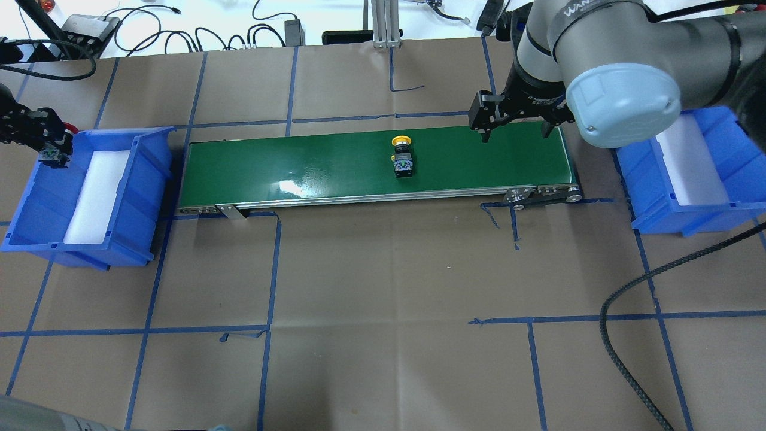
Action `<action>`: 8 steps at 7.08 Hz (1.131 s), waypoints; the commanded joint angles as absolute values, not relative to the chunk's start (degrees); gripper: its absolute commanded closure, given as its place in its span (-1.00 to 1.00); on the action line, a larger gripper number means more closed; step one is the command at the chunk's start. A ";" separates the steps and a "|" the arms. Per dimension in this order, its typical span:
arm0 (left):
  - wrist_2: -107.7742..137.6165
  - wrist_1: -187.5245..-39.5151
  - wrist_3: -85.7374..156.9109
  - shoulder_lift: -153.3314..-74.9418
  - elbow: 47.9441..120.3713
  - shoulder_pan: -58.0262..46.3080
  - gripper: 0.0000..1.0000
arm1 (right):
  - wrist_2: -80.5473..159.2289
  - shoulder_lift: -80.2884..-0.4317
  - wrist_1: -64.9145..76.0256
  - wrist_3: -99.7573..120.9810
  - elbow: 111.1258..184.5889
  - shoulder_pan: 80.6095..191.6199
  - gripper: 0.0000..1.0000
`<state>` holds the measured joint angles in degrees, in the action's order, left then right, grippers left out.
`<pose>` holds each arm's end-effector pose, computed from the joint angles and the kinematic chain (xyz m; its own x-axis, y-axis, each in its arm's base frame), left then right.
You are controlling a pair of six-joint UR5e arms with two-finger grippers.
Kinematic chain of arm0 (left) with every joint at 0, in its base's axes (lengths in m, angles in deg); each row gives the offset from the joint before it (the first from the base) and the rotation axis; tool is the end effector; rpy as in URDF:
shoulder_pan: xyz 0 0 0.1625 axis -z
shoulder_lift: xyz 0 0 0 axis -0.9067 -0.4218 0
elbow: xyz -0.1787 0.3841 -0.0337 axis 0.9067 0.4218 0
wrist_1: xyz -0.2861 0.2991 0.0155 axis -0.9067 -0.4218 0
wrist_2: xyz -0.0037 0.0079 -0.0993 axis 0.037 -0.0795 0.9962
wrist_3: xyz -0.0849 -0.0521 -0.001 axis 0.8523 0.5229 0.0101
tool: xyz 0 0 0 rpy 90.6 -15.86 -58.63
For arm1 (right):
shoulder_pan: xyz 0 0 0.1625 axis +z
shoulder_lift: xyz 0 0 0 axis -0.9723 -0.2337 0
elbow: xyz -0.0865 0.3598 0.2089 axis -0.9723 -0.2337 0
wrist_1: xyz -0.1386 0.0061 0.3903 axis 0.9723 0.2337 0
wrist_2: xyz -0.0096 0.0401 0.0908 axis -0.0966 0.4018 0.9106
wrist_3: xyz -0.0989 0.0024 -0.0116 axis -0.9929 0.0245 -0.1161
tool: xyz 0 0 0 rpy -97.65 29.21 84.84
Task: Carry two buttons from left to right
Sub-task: 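Lift the red button while the right gripper lowers toward the yellow button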
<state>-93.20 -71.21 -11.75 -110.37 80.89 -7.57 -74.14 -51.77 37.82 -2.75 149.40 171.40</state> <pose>0.2057 -0.5817 0.3847 -0.9996 0.0038 0.0266 0.0020 0.9976 -0.0687 0.1797 -0.5425 0.4036 -0.9995 -0.0304 0.0024 -0.0305 0.9944 -0.1009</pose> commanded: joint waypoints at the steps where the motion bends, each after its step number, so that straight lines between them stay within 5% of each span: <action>1: -93.36 -72.04 -7.30 -110.80 80.38 -4.61 0.72 | -74.12 -46.52 42.88 -2.64 148.91 171.32 -1.00; 8: -93.27 -68.98 16.99 -110.27 85.98 15.45 0.73 | -73.60 -39.47 50.88 -2.29 148.64 171.41 -1.00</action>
<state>-93.31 -70.74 15.56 -109.39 84.38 14.25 -73.72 -41.02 49.47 -2.26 148.77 171.40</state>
